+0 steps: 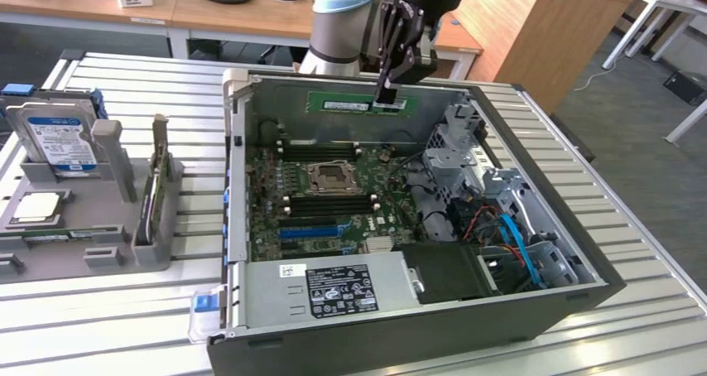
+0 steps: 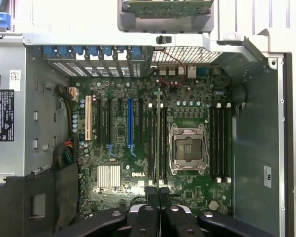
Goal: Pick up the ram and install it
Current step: 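Pick up the ram and move it above insertion slot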
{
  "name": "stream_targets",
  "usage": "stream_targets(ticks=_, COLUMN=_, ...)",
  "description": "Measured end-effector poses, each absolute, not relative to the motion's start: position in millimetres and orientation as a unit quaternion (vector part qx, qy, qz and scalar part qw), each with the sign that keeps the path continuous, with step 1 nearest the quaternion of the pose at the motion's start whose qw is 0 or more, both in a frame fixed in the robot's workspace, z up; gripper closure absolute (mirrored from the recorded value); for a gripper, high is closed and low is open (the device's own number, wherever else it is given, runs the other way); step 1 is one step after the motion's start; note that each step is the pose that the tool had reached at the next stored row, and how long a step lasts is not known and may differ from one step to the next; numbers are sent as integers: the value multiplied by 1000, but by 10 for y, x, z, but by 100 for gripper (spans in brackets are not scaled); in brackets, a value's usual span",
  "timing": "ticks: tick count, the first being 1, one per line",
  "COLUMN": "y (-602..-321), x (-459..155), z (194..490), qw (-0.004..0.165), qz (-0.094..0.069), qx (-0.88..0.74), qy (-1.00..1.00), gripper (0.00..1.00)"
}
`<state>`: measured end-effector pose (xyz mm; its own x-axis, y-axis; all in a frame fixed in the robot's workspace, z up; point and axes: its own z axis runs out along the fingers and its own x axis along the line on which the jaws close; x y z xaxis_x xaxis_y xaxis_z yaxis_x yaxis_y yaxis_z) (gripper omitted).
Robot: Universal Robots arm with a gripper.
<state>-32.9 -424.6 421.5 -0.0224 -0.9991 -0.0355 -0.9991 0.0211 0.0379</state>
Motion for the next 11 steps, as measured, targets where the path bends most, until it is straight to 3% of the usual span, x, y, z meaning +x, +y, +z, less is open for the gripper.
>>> stream_targets(ticks=11, y=-4246, x=-330, z=4154, qw=1, qz=-26, qx=699, qy=-715, gripper=88)
